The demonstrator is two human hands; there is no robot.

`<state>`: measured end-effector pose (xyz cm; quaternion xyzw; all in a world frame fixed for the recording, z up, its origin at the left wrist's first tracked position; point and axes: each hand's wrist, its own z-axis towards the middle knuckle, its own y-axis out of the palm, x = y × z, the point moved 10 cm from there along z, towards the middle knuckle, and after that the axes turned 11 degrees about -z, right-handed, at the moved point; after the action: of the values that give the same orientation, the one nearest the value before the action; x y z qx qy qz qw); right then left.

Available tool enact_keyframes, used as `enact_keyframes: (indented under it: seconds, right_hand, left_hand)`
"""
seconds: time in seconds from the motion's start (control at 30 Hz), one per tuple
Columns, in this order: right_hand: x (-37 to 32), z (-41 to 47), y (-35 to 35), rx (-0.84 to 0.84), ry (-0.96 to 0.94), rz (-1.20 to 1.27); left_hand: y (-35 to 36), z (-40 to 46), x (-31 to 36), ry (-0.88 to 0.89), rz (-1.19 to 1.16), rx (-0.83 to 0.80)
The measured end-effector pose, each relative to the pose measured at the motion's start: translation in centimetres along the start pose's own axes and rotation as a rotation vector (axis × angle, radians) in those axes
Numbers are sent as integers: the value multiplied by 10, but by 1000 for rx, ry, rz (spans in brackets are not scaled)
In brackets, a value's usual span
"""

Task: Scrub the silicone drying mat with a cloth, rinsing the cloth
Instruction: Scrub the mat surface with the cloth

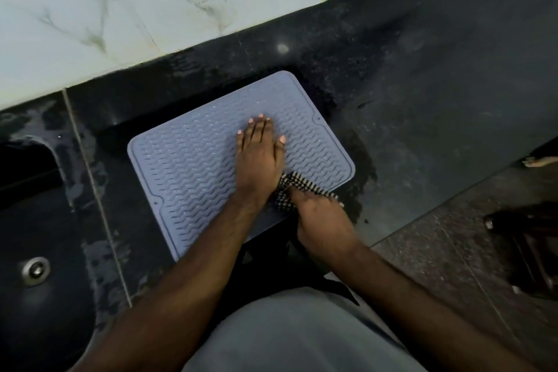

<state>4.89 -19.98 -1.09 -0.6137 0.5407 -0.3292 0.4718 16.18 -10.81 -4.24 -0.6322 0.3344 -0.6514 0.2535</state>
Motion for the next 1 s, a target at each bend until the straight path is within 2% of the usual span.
enact_keyframes:
  seconds: [0.13,0.27,0.33,0.47,0.57,0.67,0.73,0.87,0.9,1.0]
  right_hand:
    - [-35,7,-2,-11,-33,326]
    - [-44,13,-39,160,49,601]
    - [-45,17,-54,194,125,817]
    - [-55,30,-63,81,312,1441]
    - [-62,40,-65,-29,358,1659]
    - [-69,50,-61,-96,320,1632]
    - [-73,54,-57,-100,245,1512]
    - [-93,55,-62,-65,-52,969]
    - [-98,55,-59,-70,-89,910]
    - [-106,54,-46,-146,-101,1052]
  left_hand:
    - [-39,-24,-34,-65,-259,74]
    - [-84,-49,-67,-177,-642,223]
    - [-86,-58,-80,-314,-882,165]
    - [-81,-74,-81,-500,-1254,4]
    - [-78,-88,-78,-563,-1481,-120]
    - [-91,-96,-84,-527,-1462,-54]
    - [-100,-100,-84,-490,-1447,7]
    - [-117,-109,-96,-471,-1440,181]
    - [-118,-113,-99,-473,-1451,208]
    - [-119,-124,-102,-449,-1506,240]
